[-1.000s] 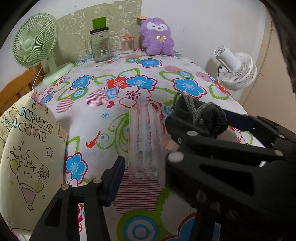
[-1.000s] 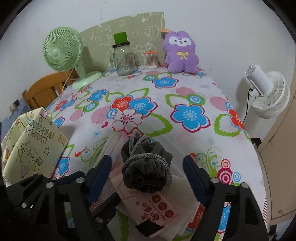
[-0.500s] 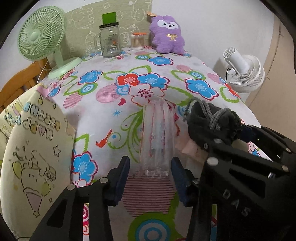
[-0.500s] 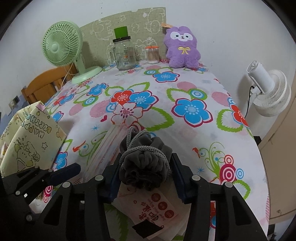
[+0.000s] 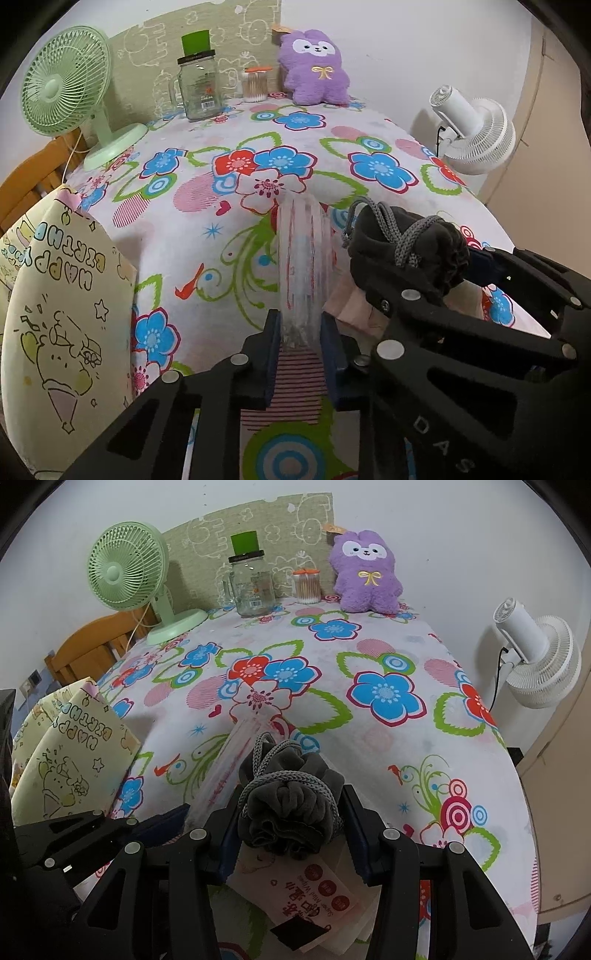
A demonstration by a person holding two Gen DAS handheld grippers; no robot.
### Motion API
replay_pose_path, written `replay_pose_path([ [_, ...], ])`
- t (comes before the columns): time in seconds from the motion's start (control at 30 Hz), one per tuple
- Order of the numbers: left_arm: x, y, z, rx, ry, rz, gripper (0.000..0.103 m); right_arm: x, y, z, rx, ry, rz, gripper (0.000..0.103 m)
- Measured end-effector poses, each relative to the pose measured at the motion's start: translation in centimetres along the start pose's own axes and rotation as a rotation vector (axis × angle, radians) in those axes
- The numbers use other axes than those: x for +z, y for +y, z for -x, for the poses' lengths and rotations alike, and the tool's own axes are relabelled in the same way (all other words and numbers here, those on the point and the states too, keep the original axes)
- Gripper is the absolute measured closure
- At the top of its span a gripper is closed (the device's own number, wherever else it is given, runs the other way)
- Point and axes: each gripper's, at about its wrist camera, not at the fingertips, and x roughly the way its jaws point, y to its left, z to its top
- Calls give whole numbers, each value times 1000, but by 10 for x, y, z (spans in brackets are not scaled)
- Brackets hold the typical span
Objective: Organize soft objects
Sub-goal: 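Close the left tool on the clear plastic tube while the right tool holds the bundle, then carry the bundle in the right tool and tube in the left tool over the box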
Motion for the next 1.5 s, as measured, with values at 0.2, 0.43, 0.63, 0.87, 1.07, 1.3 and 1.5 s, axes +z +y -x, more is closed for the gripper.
replay_pose_path([
  [0.2, -4, 0, 7, -14, 0, 5, 86, -3, 2, 11, 0, -5, -6, 50],
  [0.43, -10, 1, 9, -23, 1, 25, 86, -8, 6, 18, -6, -3, -2, 50],
  [0.63, -13, 2, 19, -30, -10, 25, 88, -9, 10, 27, -6, -17, 3, 50],
  [0.87, -14, 1, 39, -20, -55, 6, 88, -9, 15, 40, -5, -39, -1, 50],
  [1.07, -13, 2, 55, -4, -86, 5, 88, -6, 22, 58, -5, -75, 6, 50],
  [1.3, -12, 4, 78, 9, -129, 2, 88, -1, 29, 79, -4, -121, 14, 50],
  [1.5, -9, 6, 99, 20, -172, -6, 88, 4, 36, 98, 2, -158, 18, 50],
])
